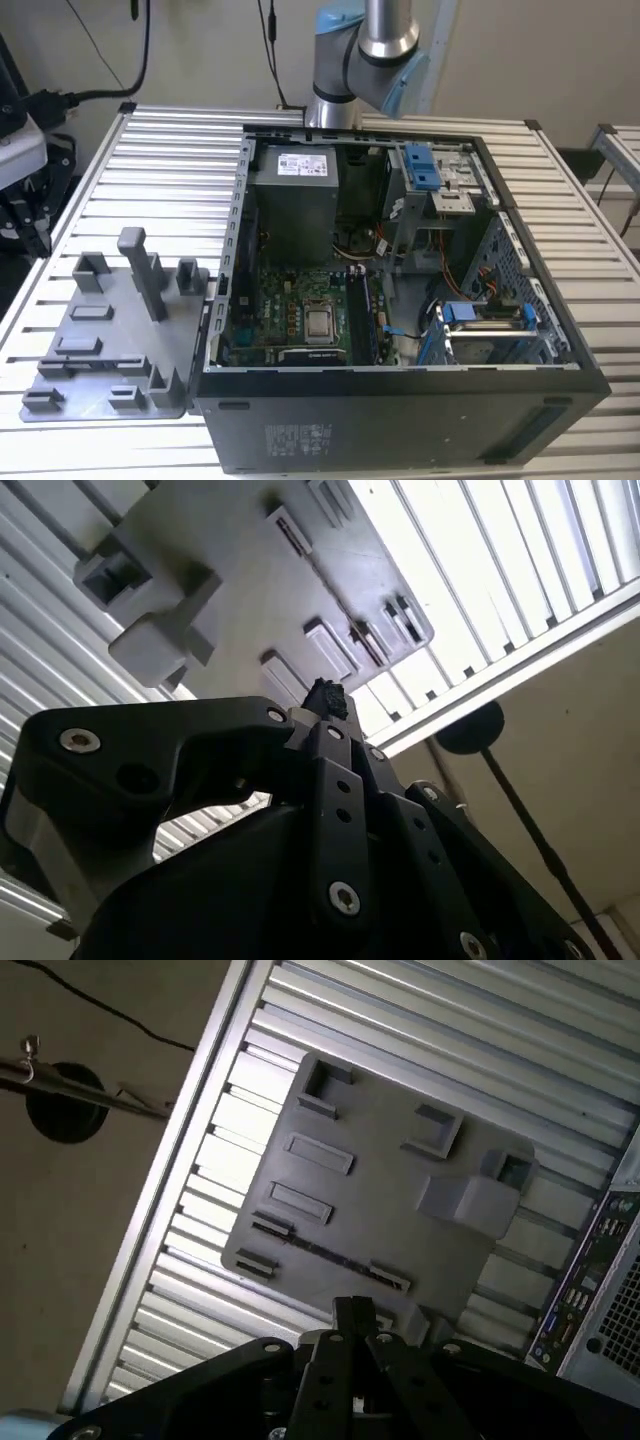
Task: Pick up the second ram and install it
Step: 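Pick up the second ram and move it above second insertion slot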
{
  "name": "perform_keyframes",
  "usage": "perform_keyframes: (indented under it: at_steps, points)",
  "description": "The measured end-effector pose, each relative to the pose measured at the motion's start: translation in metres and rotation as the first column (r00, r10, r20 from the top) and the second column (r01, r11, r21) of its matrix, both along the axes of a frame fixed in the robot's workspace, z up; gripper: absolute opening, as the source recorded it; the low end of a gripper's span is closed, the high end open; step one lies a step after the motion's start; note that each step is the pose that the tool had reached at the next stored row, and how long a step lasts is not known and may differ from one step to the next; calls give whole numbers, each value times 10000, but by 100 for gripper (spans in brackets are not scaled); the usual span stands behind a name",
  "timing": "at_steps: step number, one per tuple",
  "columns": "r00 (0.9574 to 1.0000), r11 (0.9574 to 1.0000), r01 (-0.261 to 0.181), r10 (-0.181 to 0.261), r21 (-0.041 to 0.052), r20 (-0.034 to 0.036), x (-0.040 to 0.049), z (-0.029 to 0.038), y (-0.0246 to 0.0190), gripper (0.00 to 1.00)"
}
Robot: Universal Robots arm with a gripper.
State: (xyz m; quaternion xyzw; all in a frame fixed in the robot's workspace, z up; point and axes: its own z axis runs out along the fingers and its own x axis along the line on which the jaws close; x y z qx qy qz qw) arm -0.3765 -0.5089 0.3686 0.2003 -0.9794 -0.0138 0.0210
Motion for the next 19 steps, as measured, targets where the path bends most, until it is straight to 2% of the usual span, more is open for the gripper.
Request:
perform_keyframes:
  at_steps: [7, 15, 19]
  points:
    - [9967, 9967, -807, 807, -37, -1, -1, 0, 0, 11]
    - [9871, 9870, -1602, 1602, -80, -7, -4, 0, 1, 11]
    - [9841, 9840, -1778, 1778, -84, -4, -6, 1, 2, 11]
